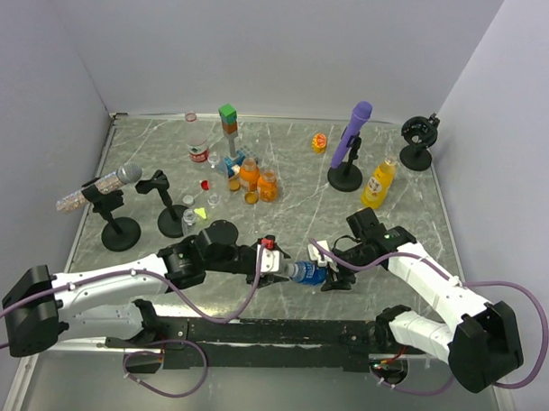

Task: Unscrew the bottle caps
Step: Unscrew the bottle cap from the plastic bottle.

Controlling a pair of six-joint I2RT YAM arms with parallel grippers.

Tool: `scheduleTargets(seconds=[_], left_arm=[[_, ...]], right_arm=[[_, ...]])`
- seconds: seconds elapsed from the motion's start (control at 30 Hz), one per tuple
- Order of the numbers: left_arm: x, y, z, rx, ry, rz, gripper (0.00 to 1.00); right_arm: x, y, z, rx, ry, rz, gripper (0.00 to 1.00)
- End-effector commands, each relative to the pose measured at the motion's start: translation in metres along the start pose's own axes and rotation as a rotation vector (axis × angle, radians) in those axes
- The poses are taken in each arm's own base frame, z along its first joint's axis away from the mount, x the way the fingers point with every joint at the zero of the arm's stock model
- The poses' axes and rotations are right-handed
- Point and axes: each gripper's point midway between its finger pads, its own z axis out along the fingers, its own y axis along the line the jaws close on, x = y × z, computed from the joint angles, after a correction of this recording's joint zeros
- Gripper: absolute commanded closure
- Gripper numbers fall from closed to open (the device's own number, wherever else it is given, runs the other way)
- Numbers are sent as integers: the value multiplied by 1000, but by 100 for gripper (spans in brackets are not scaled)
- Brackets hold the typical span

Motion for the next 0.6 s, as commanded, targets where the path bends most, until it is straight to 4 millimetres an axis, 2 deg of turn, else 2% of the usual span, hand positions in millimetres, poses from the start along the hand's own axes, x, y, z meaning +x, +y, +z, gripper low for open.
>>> scheduleTargets(seconds=[0.0,0.13,0.27,0.43,0.57], left_arm=[[-31,3,5,27,-90,45,44],[-28,1,8,38,-80,30,49],[-26,0,8,43,-70,17,58],[-29,-1,6,39,-68,-42,83],[-42,-7,2,49,-78,-207,91]], right_arm=[[-7,0,-2,3,-21,-37,81],[-7,0,-2,3,-21,-37,81],[-7,-1,-2,2,-20,-37,81],[-6,0,-1,-1,-18,-34,81],[-6,0,-1,-1,-18,-32,81]])
